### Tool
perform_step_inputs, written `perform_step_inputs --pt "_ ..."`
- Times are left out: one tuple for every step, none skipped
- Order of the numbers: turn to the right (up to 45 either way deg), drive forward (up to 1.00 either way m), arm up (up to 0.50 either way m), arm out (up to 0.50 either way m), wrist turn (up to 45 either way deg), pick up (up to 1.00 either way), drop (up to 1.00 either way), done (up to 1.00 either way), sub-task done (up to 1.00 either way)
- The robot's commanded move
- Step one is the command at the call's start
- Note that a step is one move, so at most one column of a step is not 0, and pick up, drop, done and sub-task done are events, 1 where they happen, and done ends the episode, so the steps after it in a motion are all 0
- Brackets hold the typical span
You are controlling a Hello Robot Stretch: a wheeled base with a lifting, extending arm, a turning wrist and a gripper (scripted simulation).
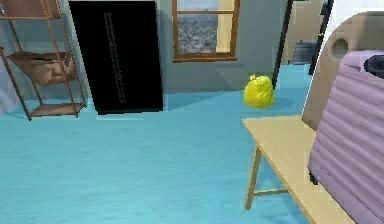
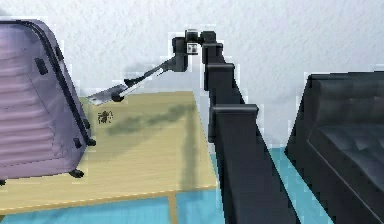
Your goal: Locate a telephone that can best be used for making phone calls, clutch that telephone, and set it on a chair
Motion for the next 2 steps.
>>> perform_step_inputs --pt "0.0 0.0 0.0 0.0 -45.0 0.0 0.0 0.0 0.0" --pt "0.0 0.0 0.0 -0.48 0.0 0.0 0.0 0.0 0.0"
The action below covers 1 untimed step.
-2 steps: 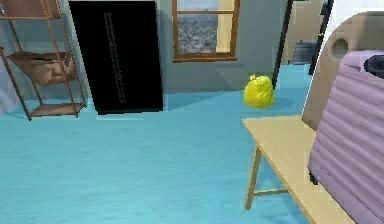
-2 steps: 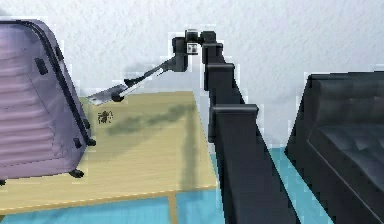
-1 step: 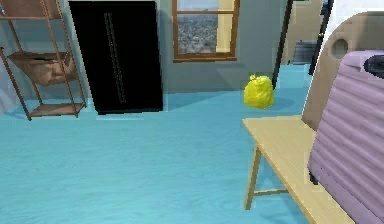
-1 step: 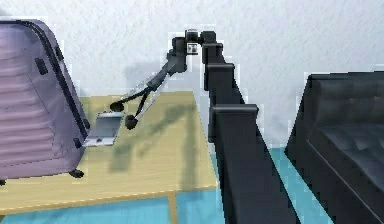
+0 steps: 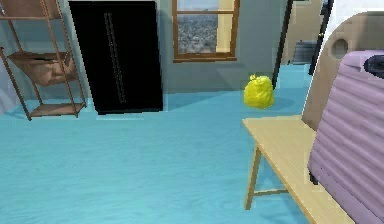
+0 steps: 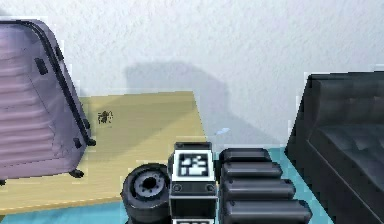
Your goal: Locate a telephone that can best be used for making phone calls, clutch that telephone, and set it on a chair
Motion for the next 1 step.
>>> perform_step_inputs --pt "-45.0 0.0 0.0 0.0 0.0 0.0 0.0 0.0 0.0"
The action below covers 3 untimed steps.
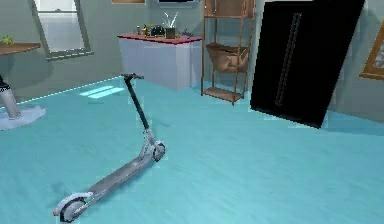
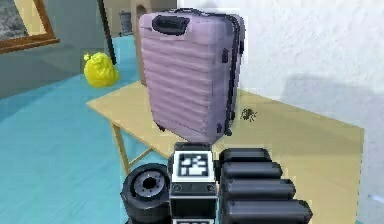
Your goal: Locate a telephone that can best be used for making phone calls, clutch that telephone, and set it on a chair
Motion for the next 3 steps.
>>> perform_step_inputs --pt "-15.0 0.0 0.0 0.0 0.0 0.0 0.0 0.0 0.0" --pt "0.0 0.5 0.0 0.0 0.0 0.0 0.0 0.0 0.0" --pt "30.0 0.0 0.0 0.0 0.0 0.0 0.0 0.0 0.0"
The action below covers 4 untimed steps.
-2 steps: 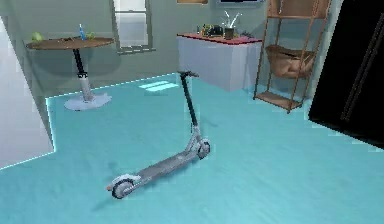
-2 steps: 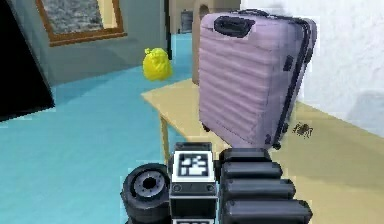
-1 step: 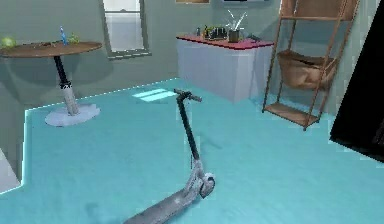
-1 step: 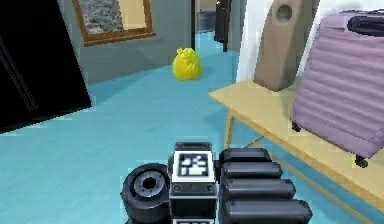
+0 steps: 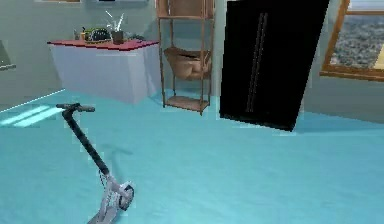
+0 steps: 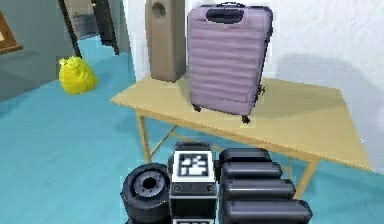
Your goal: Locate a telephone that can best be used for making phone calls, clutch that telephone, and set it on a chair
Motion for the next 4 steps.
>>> perform_step_inputs --pt "0.0 0.65 0.0 0.0 0.0 0.0 0.0 0.0 0.0" --pt "45.0 0.0 0.0 0.0 0.0 0.0 0.0 0.0 0.0" --pt "45.0 0.0 0.0 0.0 0.0 0.0 0.0 0.0 0.0" --pt "45.0 0.0 0.0 0.0 0.0 0.0 0.0 0.0 0.0"
